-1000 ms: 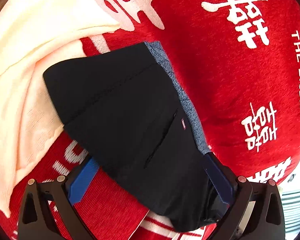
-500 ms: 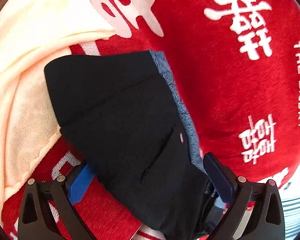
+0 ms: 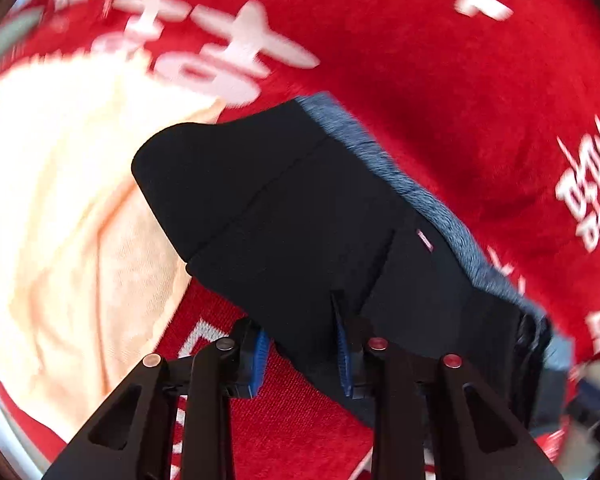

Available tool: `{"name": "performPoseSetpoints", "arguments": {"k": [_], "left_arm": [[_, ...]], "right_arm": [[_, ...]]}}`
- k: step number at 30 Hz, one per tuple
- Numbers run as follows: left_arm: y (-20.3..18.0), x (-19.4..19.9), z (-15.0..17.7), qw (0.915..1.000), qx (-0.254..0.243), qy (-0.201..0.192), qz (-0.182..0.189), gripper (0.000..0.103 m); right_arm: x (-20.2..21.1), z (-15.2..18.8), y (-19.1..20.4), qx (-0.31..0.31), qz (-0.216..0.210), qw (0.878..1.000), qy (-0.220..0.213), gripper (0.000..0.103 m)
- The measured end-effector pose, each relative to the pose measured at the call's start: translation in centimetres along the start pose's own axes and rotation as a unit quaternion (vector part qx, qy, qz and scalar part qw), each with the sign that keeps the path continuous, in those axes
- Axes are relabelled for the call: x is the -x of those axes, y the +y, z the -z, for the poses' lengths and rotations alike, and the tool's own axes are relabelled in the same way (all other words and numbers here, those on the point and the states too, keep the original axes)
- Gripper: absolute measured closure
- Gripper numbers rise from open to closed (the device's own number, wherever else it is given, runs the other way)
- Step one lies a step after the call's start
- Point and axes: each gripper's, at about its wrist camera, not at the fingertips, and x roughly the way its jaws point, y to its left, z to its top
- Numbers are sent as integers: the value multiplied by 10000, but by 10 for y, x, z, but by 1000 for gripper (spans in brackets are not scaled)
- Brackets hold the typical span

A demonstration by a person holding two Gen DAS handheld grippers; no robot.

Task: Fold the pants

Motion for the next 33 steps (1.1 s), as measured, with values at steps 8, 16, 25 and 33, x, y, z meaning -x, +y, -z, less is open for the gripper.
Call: {"name": "performPoseSetpoints", "arguments": {"k": [8,16,25,33], "left_arm": [[-48,17,20,9813,-1558,-693,-890,75],[-64,24,21,9702,-1971,-872,-1106,75],[-70,26,27,9671,-2034,-959,-1188,75],[-74,21,31,9644,-2148,-942,-1219,75]], "right_arm": [[-14,-72,60,405,-788,9934,731,21],[-35,-158,169,1065,-1331,9744,1468,13],[-103,-186,270,1896,-540,9513,2370,11],[-143,-164,277,2228,-111,9313,2880,83]]}}
